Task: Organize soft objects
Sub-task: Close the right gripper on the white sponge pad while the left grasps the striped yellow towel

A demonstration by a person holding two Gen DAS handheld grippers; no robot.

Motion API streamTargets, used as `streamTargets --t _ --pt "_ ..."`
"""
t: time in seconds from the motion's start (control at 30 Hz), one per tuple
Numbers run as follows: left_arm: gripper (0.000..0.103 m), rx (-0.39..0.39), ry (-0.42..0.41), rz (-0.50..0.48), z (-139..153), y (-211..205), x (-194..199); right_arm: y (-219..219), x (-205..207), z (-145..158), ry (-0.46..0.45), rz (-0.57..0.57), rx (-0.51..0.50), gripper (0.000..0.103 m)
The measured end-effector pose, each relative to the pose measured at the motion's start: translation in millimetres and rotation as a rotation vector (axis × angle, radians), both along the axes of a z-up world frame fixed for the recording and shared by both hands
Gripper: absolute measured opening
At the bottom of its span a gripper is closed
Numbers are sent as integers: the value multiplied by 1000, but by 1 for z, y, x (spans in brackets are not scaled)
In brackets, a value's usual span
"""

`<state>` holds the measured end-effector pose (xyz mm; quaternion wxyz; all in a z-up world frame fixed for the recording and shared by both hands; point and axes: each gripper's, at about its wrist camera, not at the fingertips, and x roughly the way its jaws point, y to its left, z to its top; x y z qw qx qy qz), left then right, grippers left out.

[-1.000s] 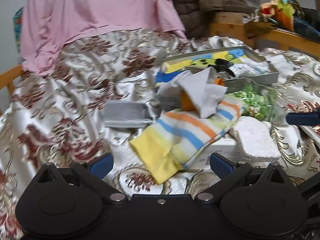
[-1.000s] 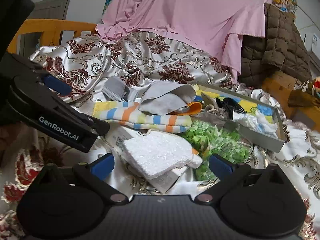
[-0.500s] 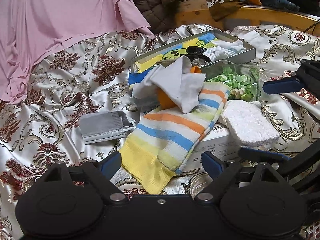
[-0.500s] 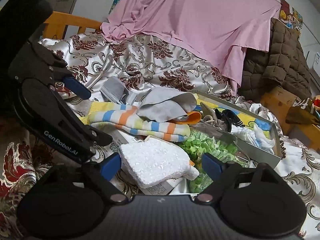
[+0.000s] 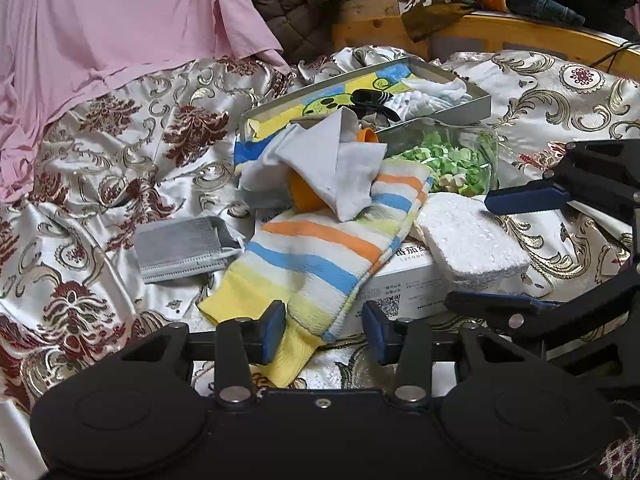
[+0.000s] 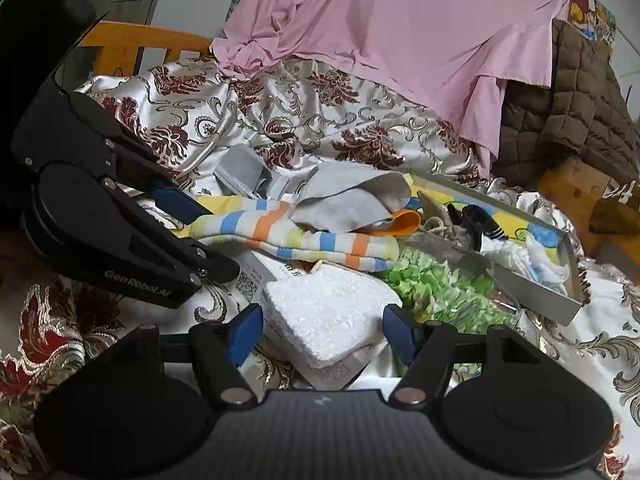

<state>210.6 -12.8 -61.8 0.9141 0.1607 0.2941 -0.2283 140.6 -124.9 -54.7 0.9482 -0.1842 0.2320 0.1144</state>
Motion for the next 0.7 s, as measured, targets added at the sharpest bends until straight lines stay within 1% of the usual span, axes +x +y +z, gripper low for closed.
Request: streamTargets --t 0.1,0.17,0.23,0.33,0.47,0.53,0.7 --pt "39 -15 19 17 0 3 2 2 0 -1 4 3 -5 70" --pt "32 -25 32 34 0 6 3 3 0 -1 2 -1 -6 64" --pt "28 -44 44 54 1 10 5 1 1 -1 4 -8 1 61" --pt "19 -82 73 83 1 14 7 -1 3 1 10 -8 20 59" --pt "17 -128 82 118 2 19 7 -3 2 3 12 1 35 57" --pt "17 -154 78 142 4 21 6 -4 2 4 12 2 42 54" --pt "16 -250 92 202 7 29 2 -5 1 7 7 -7 67 51"
